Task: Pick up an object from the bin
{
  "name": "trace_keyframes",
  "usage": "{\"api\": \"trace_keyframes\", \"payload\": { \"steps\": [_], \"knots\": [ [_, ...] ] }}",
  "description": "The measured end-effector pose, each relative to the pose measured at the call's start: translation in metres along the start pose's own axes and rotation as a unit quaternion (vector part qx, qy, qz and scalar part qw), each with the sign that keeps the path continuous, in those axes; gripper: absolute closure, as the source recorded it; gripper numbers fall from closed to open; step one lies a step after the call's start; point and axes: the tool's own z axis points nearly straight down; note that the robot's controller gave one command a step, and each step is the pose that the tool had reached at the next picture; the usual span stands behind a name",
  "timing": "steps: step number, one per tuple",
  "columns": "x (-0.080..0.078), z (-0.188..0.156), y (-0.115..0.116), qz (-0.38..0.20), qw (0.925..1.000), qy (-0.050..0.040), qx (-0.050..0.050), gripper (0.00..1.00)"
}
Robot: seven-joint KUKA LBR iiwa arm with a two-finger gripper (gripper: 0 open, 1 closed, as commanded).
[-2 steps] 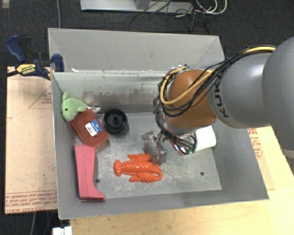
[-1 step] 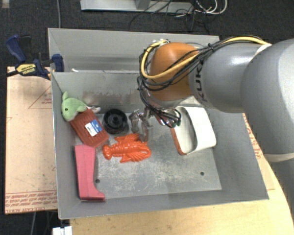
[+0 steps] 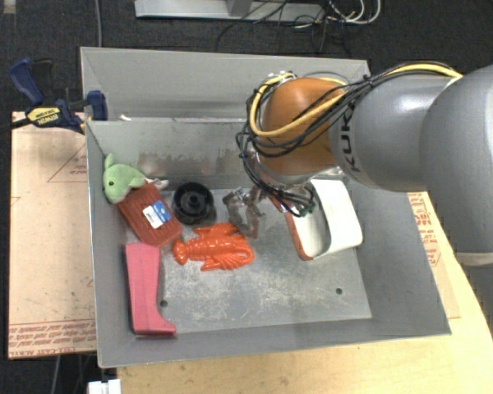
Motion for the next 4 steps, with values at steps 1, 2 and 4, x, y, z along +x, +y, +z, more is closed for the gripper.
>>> {"api": "trace_keyframes", "payload": {
  "steps": [1,2,4],
  "knots": [
    [-0.024,0.006,0.007,0.028,0.9996,0.0042,-0.001,0.0],
    [-0.023,0.006,0.007,0.028,0.9996,0.0044,-0.002,0.0],
    [-0.049,0.007,0.039,0.096,0.9954,0.0043,0.001,0.0]
  ]
}}
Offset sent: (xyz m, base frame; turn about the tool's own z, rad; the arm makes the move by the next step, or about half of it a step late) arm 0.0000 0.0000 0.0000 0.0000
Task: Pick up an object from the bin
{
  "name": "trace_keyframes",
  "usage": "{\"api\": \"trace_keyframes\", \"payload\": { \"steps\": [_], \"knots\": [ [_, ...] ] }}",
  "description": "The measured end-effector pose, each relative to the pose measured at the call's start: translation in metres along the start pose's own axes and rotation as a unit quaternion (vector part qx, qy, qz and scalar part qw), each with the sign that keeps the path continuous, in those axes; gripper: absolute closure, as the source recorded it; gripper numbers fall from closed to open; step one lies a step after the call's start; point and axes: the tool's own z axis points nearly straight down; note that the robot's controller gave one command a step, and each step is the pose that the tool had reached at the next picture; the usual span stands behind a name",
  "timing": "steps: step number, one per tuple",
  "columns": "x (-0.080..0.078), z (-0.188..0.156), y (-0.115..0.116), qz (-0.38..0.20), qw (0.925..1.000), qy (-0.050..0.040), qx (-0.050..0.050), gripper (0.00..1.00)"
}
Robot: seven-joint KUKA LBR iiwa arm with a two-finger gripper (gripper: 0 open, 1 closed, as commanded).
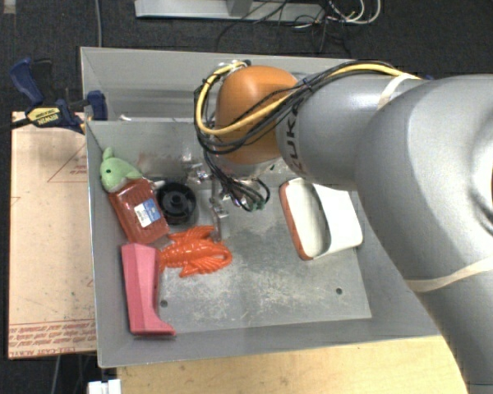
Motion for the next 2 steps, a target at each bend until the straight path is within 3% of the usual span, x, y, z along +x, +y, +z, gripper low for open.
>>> {"api": "trace_keyframes", "payload": {
  "steps": [1,2],
  "knots": [
    [-0.004,-0.006,0.055,0.129,0.9917,-0.0043,-0.001,0.0],
    [0.012,-0.007,0.068,-0.043,0.9991,-0.0078,0.001,1.0]
  ]
}}
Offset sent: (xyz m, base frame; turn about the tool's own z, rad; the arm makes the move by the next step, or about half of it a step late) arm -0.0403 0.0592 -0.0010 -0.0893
